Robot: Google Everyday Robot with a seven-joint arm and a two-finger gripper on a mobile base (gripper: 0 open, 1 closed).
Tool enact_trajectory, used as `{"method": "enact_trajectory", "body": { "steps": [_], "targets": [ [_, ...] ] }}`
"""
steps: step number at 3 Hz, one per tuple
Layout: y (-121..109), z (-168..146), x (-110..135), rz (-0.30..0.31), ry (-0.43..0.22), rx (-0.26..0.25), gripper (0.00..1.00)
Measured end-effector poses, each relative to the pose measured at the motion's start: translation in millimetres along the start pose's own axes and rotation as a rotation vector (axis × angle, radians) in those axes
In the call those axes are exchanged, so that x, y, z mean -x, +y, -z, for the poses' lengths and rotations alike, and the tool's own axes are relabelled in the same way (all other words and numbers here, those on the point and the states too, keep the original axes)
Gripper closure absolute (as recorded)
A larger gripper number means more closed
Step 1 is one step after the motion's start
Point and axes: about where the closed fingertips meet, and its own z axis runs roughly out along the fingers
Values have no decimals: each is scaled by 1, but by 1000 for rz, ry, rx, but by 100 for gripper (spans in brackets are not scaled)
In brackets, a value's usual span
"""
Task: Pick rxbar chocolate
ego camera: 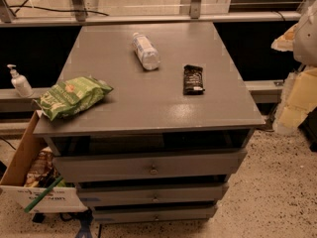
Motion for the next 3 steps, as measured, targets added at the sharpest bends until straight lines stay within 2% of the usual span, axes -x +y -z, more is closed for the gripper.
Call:
{"method": "enact_trajectory", "body": {
  "steps": [1, 2, 3],
  "targets": [
    [0, 0, 0, 0, 0, 0, 0],
    [-10, -6, 9, 11, -49, -21, 0],
    [-33, -25, 34, 35, -148, -44, 0]
  ]
}}
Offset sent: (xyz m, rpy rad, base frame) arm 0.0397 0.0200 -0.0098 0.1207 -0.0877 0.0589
